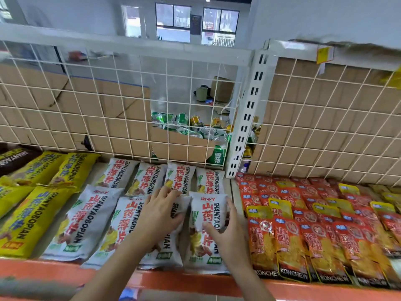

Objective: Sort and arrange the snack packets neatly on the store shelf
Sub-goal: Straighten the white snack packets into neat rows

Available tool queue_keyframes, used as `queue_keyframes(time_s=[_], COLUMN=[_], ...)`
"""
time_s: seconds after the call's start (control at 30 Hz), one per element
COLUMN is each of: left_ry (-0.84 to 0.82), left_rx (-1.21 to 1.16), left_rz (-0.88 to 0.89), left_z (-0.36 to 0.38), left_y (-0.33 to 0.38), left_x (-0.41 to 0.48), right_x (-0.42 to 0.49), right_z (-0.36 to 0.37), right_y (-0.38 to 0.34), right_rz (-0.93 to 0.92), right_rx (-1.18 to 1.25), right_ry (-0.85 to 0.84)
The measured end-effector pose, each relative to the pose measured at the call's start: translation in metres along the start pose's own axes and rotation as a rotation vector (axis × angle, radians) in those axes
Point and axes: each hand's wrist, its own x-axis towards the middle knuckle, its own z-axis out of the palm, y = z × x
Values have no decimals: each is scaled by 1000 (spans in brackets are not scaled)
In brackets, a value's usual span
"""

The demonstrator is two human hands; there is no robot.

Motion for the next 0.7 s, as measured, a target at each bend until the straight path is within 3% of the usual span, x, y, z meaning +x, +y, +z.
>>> queue_keyframes(time_s=[0.13, 0.27, 0.4, 0.7], left_ry=[-117, -230, -343, -429], left_rx=[41, 36, -34, -126], left_rz=[113, 231, 212, 208], left_z=[-13, -12, -1, 6], left_y=[11, 31, 33, 29], left_x=[14, 43, 66, 85], right_x=[0, -6, -17, -16], right_z=[4, 2, 15, 14], right_y=[5, -2, -2, 2], right_rz=[9, 2, -16, 149], right_rx=[56, -106, -256, -2], right_ry=[-19, -26, -17, 74])
